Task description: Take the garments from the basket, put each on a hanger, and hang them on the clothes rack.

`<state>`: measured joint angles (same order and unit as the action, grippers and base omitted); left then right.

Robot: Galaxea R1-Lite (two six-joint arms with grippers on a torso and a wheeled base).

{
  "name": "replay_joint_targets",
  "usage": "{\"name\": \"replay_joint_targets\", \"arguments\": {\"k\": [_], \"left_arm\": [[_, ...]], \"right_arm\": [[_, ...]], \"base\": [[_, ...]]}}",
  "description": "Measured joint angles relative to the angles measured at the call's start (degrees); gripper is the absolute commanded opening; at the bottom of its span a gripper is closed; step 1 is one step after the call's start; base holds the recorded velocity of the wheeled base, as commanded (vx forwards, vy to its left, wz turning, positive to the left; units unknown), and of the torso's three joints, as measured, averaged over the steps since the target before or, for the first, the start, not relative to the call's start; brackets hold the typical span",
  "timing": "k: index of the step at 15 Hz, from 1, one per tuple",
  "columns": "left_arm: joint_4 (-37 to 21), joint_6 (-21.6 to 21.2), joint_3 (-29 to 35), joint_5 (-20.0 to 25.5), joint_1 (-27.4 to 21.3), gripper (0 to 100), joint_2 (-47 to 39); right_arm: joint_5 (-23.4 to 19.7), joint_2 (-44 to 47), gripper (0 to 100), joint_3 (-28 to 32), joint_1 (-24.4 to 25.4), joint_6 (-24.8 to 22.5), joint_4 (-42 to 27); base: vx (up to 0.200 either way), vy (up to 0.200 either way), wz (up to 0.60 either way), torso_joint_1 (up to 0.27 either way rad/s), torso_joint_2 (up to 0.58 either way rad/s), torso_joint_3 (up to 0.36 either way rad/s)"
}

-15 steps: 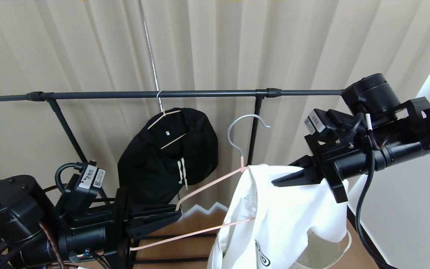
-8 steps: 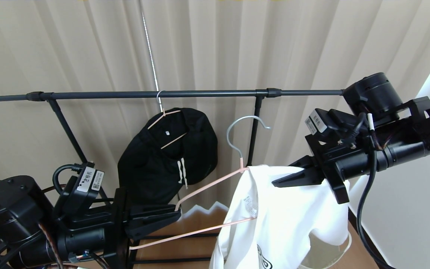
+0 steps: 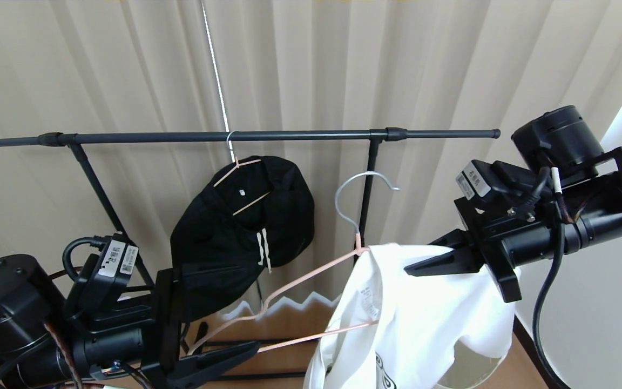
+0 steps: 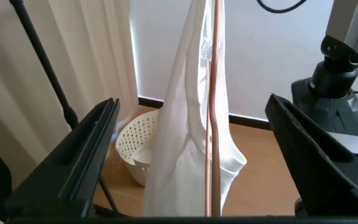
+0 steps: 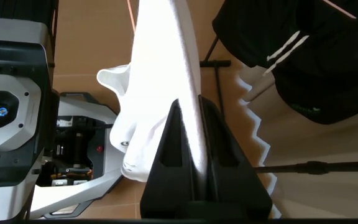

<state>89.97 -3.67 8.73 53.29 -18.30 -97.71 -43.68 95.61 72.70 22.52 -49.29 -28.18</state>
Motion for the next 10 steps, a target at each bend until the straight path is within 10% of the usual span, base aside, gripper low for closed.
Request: {"name": "replay_joint_targets", "arguments": {"k": [5, 10], "left_arm": [[0.0, 12.3, 0.0, -0.9, 9.2, 100, 7.1], [-10.2, 13.3, 2.6, -1.1, 14.0, 100, 10.7]], "right_arm": [[7.5, -1.2, 0, -0.4, -1.1, 0.5, 0.7], [18.1, -1.4, 0, -5.7, -1.0, 4.1, 14.7]], "base": [[0.000, 0.000, 0.00, 0.000, 0.00, 0.000], [0.000, 0.000, 0.00, 0.000, 0.00, 0.000]]}}
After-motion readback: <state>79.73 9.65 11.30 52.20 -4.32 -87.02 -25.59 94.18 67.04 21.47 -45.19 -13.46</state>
